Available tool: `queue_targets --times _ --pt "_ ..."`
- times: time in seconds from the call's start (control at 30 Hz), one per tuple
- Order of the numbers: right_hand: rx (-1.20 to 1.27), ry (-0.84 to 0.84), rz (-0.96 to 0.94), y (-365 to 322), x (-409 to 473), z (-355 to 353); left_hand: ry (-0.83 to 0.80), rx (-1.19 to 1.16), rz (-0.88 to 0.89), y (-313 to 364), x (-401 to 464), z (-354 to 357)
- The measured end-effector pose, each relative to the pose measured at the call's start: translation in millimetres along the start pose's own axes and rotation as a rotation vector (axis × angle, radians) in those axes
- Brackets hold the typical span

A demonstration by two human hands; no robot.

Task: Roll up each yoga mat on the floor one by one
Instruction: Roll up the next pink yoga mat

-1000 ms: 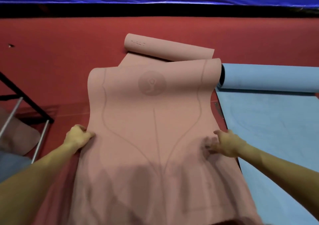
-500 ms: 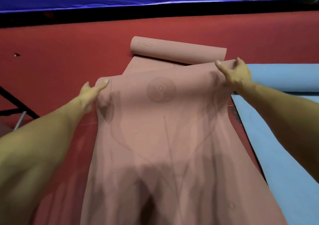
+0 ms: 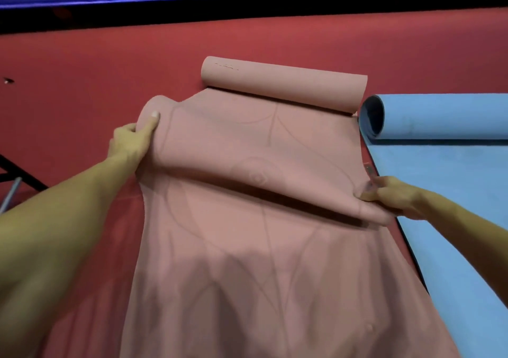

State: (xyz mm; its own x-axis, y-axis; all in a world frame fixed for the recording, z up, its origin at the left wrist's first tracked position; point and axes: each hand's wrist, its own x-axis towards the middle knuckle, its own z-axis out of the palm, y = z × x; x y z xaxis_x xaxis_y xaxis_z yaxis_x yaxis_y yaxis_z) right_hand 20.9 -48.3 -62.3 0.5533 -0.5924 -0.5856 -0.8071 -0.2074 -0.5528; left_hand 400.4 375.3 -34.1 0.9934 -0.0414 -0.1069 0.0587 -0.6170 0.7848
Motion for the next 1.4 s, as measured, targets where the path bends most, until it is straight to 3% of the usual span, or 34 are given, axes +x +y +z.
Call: queue_targets --times 0.1,0.17,0.27,0.33,0.43,0.5,0.63,0.73,0.9,1.03,1.1,1.17,1.23,1.3,1.33,1.4 --pt "0.123 -0.023 0.060 0.7 0.3 -18.5 -0.146 -0.075 0.033 -8.7 -7.4 -9.9" --pt "0.115 0.024 0.068 -10.3 3.3 -25.4 -0.305 0.033 0.017 -15.2 -13.3 -22.7" --pt "0.169 0.142 0.091 -29.2 4.6 -25.2 -0.553 0.085 -0.138 -26.8 -11.3 -38.1" --pt "0.198 0.241 0.123 -34.0 7.0 -24.8 -0.627 0.159 -0.227 -26.4 -11.4 -38.6" --pt "0.109 0.267 0.166 -32.5 -1.4 -18.3 -0.439 0.249 -0.252 -7.3 -18.3 -31.3" --pt "0.136 0.249 0.148 -22.7 -2.7 -11.0 -0.306 0.174 -0.205 1.8 -17.9 -29.3" --pt "0.258 0.358 -0.135 -2.0 -9.6 12.5 -0.288 -0.024 0.035 -5.6 -22.6 -27.6" --pt "0.269 0.464 -0.341 4.8 -17.8 23.1 -0.156 -0.166 0.231 -19.0 -36.0 -27.3" --pt "0.189 0.706 -0.645 -3.1 -19.7 17.4 0.015 -0.324 0.426 -30.8 -46.5 -31.9" --pt "0.021 1.005 -0.792 -29.4 -15.5 10.7 0.190 -0.441 0.502 -19.7 -47.8 -32.8" --pt "-0.051 1.105 -0.807 -45.6 -7.5 1.2 0.294 -0.445 0.497 -18.0 -46.4 -27.9" --pt "-0.118 1.076 -0.757 -67.8 7.2 -14.2 0.378 -0.345 0.464 -13.5 -38.6 -21.0" --pt "-0.244 0.904 -0.537 -96.2 24.5 -30.5 0.371 -0.080 0.249 1.5 -18.4 -12.6" --pt "-0.174 0.752 -0.230 -128.8 34.0 -35.4 0.310 0.087 -0.062 25.2 -1.8 -10.3" --pt "-0.124 0.723 -0.146 -142.9 33.9 -31.5 0.313 0.117 -0.106 39.2 0.5 -11.1" --pt "-0.174 0.708 -0.191 -155.5 22.2 -13.9 0.269 0.243 0.081 55.9 -7.8 -10.0"
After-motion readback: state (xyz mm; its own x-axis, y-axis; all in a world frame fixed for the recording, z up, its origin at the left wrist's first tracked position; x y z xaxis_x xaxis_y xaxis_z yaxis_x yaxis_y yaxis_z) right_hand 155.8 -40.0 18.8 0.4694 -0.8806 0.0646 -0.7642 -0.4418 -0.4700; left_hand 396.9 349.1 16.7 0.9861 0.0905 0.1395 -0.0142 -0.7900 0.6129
